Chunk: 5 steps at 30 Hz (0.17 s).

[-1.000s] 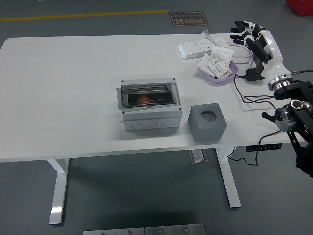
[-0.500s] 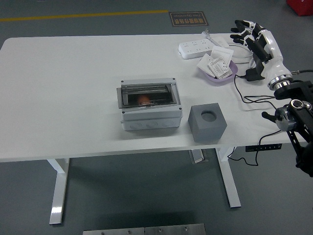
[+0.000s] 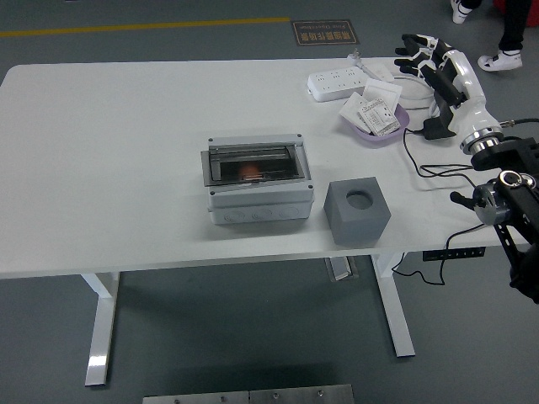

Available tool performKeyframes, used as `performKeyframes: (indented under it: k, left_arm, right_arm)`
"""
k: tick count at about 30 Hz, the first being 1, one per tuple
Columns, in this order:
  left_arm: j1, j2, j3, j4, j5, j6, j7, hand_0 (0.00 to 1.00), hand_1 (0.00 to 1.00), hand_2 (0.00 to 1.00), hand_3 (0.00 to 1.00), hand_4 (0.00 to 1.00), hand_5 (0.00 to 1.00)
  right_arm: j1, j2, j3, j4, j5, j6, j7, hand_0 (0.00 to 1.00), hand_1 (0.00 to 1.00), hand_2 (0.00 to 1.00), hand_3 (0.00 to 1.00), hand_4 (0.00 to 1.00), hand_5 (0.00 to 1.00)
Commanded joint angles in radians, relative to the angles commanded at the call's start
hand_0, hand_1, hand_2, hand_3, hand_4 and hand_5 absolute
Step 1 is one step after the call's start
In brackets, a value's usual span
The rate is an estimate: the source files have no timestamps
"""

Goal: Fetch the battery,place it into the box,close the lid of the box

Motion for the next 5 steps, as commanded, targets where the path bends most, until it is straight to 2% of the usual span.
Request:
performKeyframes:
  k: [5]
  left_arm:
    - [-0.001,0.000,0.003,0.000,-0.002,0.000,0.000,0.573,0.587,0.504,0.555,0.523,0.002]
  right_arm:
    - [0.001,-0.001,-0.002,0.000,-0.002,-0.001,-0.001,0.757,0.683,0.687,0.734,0.845,0.619]
